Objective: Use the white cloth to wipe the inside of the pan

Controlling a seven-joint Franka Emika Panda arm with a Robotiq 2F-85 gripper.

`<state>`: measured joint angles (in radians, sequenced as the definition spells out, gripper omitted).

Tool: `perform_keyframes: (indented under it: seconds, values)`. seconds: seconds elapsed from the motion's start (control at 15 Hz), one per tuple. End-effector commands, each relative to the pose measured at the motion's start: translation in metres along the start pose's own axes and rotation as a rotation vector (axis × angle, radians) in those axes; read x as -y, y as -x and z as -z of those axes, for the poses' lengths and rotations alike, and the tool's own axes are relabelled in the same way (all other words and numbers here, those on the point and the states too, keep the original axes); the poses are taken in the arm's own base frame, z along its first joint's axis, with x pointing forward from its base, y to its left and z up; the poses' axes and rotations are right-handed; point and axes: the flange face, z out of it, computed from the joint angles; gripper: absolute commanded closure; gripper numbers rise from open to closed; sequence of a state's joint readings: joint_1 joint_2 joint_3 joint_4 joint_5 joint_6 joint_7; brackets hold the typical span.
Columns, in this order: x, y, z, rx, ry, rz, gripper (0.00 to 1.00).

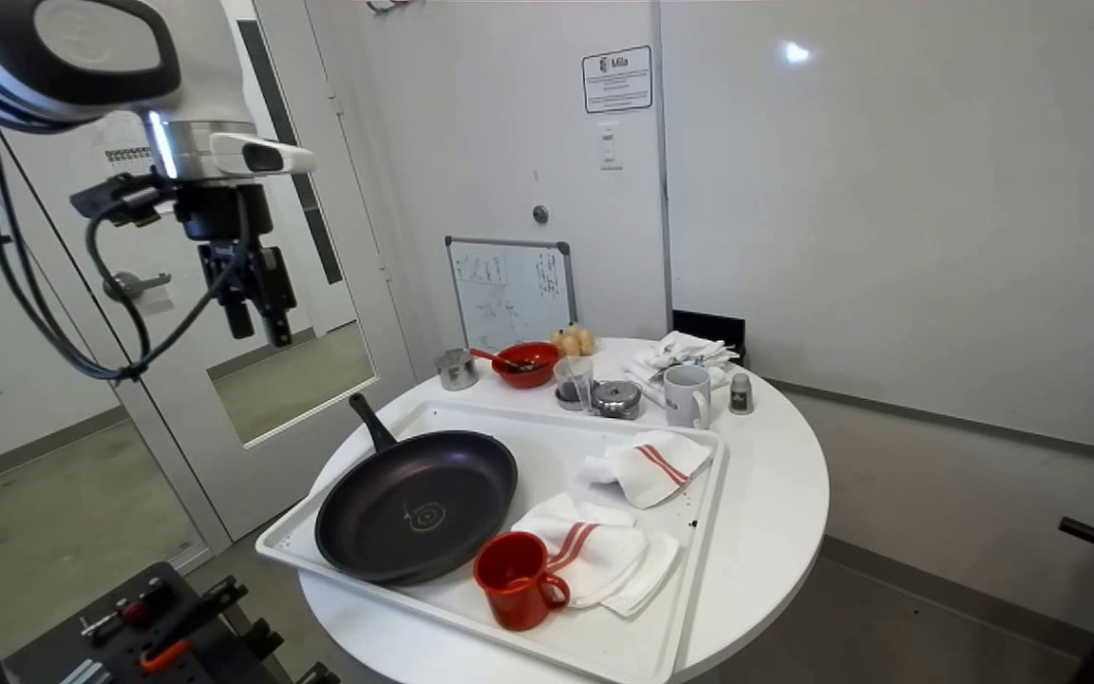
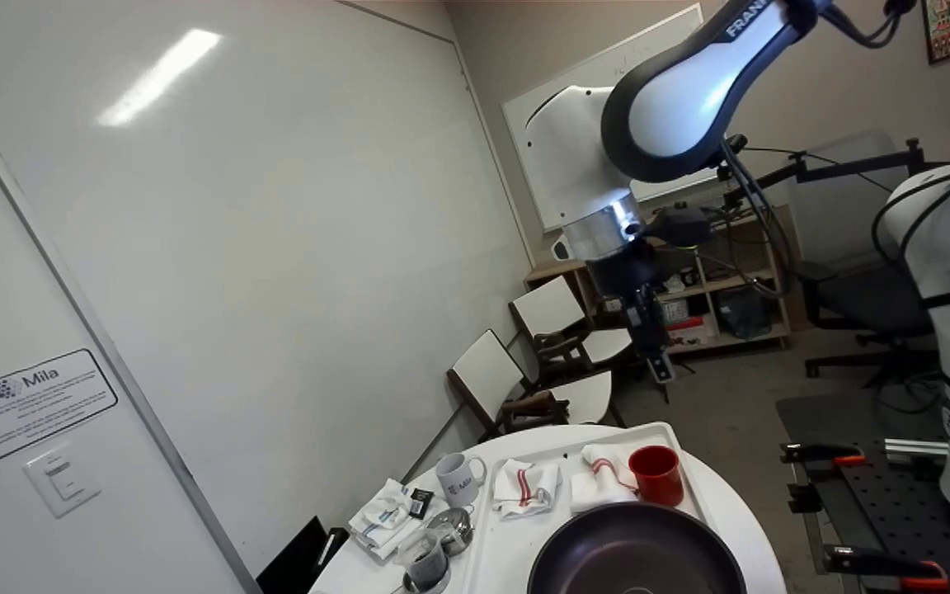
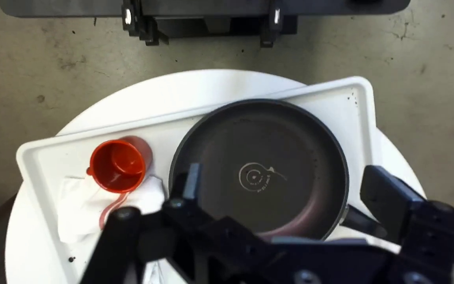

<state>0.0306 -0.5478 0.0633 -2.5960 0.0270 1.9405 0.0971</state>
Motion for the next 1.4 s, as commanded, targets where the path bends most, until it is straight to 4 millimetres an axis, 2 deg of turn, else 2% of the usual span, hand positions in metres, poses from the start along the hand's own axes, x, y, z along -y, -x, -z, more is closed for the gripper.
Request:
perform_keyframes:
  seconds: [0.0, 0.2, 0.47, 0.87, 1.0, 1.07, 1.33]
  values:
    - [-0.033, -0.056, 0.0, -0.005, -0.075, -0.055, 0.0]
    - [-0.058, -0.093, -0.009, -0.013, -0.109, -0.112, 0.0]
    - [-0.088, -0.136, -0.032, -0.014, -0.168, -0.19, 0.0]
    - [-0.13, -0.189, -0.07, -0.022, -0.279, -0.31, 0.0]
    - [-0.133, -0.195, -0.073, -0.037, -0.275, -0.334, 0.0]
    - [-0.13, -0.181, -0.073, -0.017, -0.257, -0.322, 0.0]
    - [-0.133, -0.191, -0.077, -0.021, -0.255, -0.328, 0.0]
